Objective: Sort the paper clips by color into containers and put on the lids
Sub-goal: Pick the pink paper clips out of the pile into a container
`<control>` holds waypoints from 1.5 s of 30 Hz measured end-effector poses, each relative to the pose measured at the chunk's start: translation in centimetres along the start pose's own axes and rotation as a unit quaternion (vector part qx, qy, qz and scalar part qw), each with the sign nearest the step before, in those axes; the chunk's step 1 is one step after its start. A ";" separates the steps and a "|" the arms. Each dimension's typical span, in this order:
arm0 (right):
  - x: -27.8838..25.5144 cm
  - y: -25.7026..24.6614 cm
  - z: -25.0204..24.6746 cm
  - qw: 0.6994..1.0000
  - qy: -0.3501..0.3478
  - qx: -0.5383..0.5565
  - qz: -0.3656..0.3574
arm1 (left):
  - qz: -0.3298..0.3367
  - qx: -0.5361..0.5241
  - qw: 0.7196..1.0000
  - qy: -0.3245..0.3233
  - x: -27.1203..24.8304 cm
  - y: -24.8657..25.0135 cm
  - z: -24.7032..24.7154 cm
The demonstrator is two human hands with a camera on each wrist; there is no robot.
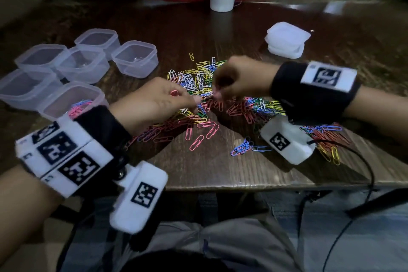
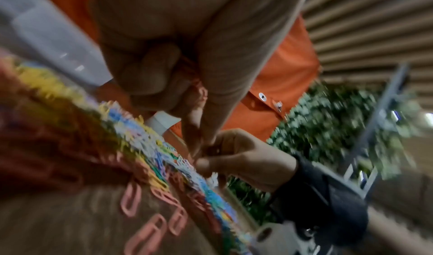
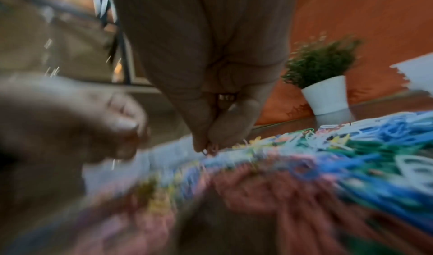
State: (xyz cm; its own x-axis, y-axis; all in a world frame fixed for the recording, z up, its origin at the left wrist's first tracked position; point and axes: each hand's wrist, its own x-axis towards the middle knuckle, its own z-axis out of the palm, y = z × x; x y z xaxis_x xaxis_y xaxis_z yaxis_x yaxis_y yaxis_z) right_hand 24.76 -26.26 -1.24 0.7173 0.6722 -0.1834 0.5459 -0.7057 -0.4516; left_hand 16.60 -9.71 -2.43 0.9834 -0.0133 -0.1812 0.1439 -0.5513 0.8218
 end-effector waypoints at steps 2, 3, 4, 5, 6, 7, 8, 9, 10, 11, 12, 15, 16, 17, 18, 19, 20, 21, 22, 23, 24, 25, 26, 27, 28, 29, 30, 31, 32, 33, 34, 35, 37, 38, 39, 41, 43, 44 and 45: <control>-0.5 -0.6 -1.6 0.987 0.019 0.158 -0.001 | -0.083 -0.198 0.977 0.012 0.1 -0.4 0.6; -0.7 -1.1 -2.2 0.976 0.022 0.217 -0.014 | -0.129 -0.309 0.942 0.007 0.3 -0.5 0.7; -0.8 -1.7 -2.5 0.964 0.022 0.262 -0.028 | -0.166 -0.419 0.893 -0.001 0.5 -0.4 0.8; -0.9 -2.4 -2.5 0.955 0.015 0.293 -0.041 | -0.189 -0.516 0.835 -0.010 0.6 -0.2 1.0; -0.8 -3.1 -2.3 0.948 0.002 0.314 -0.048 | -0.196 -0.595 0.779 -0.016 0.7 0.0 1.2; -0.8 -3.7 -1.8 0.945 -0.013 0.323 -0.050 | -0.189 -0.651 0.735 -0.017 0.7 0.2 1.5; -0.7 -4.2 -1.3 0.947 -0.025 0.316 -0.051 | -0.173 -0.685 0.708 -0.013 0.7 0.4 1.9; -0.5 -4.6 -0.7 0.956 -0.028 0.287 -0.052 | -0.156 -0.703 0.693 -0.004 0.7 0.6 2.4; -0.4 -4.7 -0.2 0.970 -0.019 0.235 -0.053 | -0.143 -0.714 0.685 0.008 0.7 0.7 2.9; -0.4 -4.7 0.0 0.984 -0.001 0.172 -0.053 | -0.138 -0.722 0.678 0.019 0.6 0.9 3.3; -0.3 -4.5 0.0 0.991 0.016 0.119 -0.054 | -0.138 -0.727 0.673 0.026 0.5 1.0 3.6; -0.8 -4.1 -0.8 0.991 0.036 0.113 -0.056 | -0.141 -0.738 0.659 0.025 0.6 1.1 3.7; -1.0 -4.0 -1.2 0.989 0.042 0.131 -0.058 | -0.144 -0.742 0.654 0.023 0.7 1.2 3.7; -1.4 -3.9 -1.5 0.986 0.045 0.149 -0.061 | -0.149 -0.744 0.651 0.020 0.8 1.3 3.8; -1.6 -3.6 -1.8 0.983 0.051 0.163 -0.065 | -0.155 -0.743 0.651 0.016 0.9 1.3 3.8; -1.9 -3.1 -2.1 0.981 0.068 0.170 -0.066 | -0.162 -0.738 0.655 0.009 1.1 1.3 3.8; -2.1 -2.4 -2.5 0.978 0.096 0.172 -0.062 | -0.169 -0.729 0.663 -0.003 1.2 1.2 3.8; -2.5 -1.4 -3.0 0.977 0.125 0.168 -0.051 | -0.176 -0.713 0.679 -0.017 1.3 1.1 3.6; -2.8 -0.4 -3.3 0.978 0.141 0.151 -0.033 | -0.182 -0.688 0.702 -0.031 1.4 0.9 3.4; -3.2 0.7 -3.5 0.983 0.139 0.118 -0.009 | -0.187 -0.655 0.731 -0.043 1.5 0.9 3.1; -3.5 1.7 -3.3 0.991 0.114 0.075 0.017 | -0.189 -0.617 0.762 -0.051 1.5 0.9 2.8; -3.9 2.5 -2.9 0.996 0.076 0.029 0.037 | -0.188 -0.582 0.789 -0.057 1.7 1.0 2.4; -4.2 3.2 -2.4 0.998 0.041 -0.016 0.047 | -0.187 -0.554 0.809 -0.061 1.9 1.2 2.1; -4.4 3.7 -1.9 0.997 0.018 -0.051 0.049 | -0.188 -0.540 0.818 -0.063 2.1 1.5 1.9; -4.5 3.9 -1.4 0.997 0.014 -0.067 0.042 | -0.189 -0.541 0.817 -0.064 2.1 1.8 1.9; -4.5 3.8 -1.2 0.997 0.029 -0.061 0.034 | -0.188 -0.549 0.811 -0.071 2.0 2.2 2.0; -4.6 3.6 -1.3 0.997 0.055 -0.044 0.026 | -0.184 -0.561 0.802 -0.086 1.9 2.3 2.2; -4.6 3.2 -1.4 0.995 0.091 -0.020 0.018 | -0.176 -0.576 0.791 -0.107 1.7 2.3 2.4; -4.6 2.7 -1.5 0.992 0.128 0.001 0.008 | -0.169 -0.592 0.777 -0.129 1.6 2.2 2.7; -4.6 2.1 -1.5 0.988 0.157 0.015 -0.005 | -0.165 -0.606 0.764 -0.146 1.5 2.0 2.9; -4.6 1.4 -1.3 0.984 0.177 0.018 -0.019 | -0.165 -0.618 0.753 -0.154 1.3 1.8 3.0; -4.5 0.8 -1.0 0.981 0.191 0.016 -0.034 | -0.166 -0.626 0.746 -0.154 1.2 1.7 3.0; -4.3 -0.2 -0.3 0.978 0.201 0.017 -0.059 | -0.169 -0.633 0.741 -0.151 0.9 1.5 3.0; -4.3 -0.6 -0.1 0.979 0.191 0.012 -0.069 | -0.173 -0.630 0.743 -0.147 0.8 1.4 3.0; -4.2 -0.9 0.1 0.982 0.170 0.000 -0.078 | -0.181 -0.619 0.752 -0.138 0.7 1.3 3.0; -4.0 -1.2 0.6 0.987 0.129 -0.033 -0.088 | -0.197 -0.591 0.772 -0.124 0.6 1.1 3.0; -3.8 -1.3 0.8 0.987 0.123 -0.044 -0.094 | -0.208 -0.590 0.771 -0.116 0.6 1.1 3.0; -3.7 -1.3 0.8 0.987 0.123 -0.041 -0.094 | -0.212 -0.593 0.769 -0.115 0.6 1.0 2.9; -3.6 -1.4 0.7 0.988 0.120 -0.036 -0.091 | -0.214 -0.594 0.767 -0.114 0.7 1.0 2.8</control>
State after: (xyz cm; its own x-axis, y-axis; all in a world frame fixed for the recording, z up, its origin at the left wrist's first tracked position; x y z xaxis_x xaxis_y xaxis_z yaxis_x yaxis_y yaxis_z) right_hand 21.09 -27.54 -0.60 0.6817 0.7232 0.1107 0.6982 -0.5980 -0.3935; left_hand 17.09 -12.64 -3.24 0.7918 -0.2634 -0.5511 0.5816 0.6006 0.5486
